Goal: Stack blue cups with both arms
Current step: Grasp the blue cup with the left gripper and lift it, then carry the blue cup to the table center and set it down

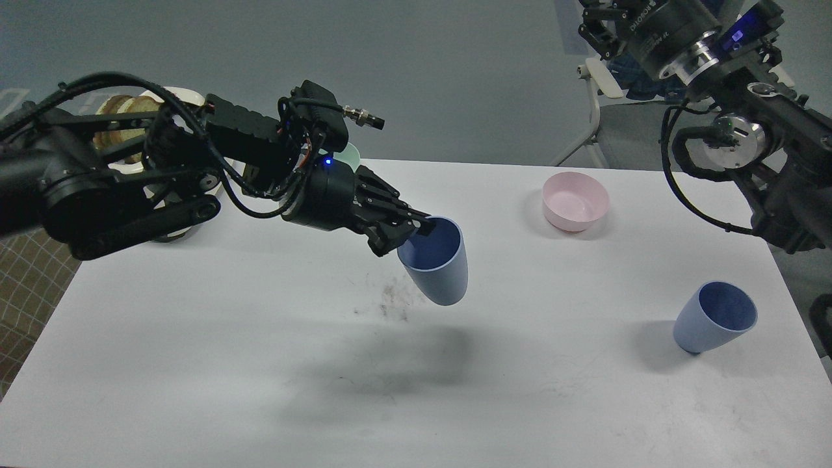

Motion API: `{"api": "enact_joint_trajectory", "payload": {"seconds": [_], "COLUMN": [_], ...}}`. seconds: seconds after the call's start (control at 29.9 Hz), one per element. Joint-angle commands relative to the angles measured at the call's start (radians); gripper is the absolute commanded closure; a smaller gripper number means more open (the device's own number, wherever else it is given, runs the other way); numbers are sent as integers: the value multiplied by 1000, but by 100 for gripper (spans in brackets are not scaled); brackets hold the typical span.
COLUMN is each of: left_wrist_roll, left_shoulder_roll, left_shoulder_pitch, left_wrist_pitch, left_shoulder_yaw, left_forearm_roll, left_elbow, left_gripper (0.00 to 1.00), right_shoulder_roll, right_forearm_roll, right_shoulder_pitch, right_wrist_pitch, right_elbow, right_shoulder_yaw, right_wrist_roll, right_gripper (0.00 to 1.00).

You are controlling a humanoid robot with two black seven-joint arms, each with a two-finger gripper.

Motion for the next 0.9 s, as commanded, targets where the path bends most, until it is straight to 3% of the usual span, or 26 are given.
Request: {"api": "enact_joint_trajectory", "payload": {"seconds": [0.0,0.3,0.64,0.87], "left_wrist_roll": [0,0,0,0], "left_shoulder_roll": [-65,-126,-309,-317], "left_shoulder_pitch": [23,16,0,-30], "left_wrist_pitch": [0,-49,-89,-94], "left_shoulder_yaw": [11,17,34,114], "left_forearm_roll": [33,122,251,256], "left_elbow": [40,103,261,277], "left_gripper": [100,100,100,100], "right_shoulder_roll": [19,22,20,14], "right_forearm_roll": [1,2,4,4], "right_shoulder_pitch": [14,40,35,31], "right_wrist_pitch": [-12,-25,-25,-23], "right_elbow": [0,0,4,9], "right_shoulder_yaw": [-12,-18,-32,-34], "right_wrist_roll": [0,0,0,0], "right_gripper": [0,0,0,0]}}
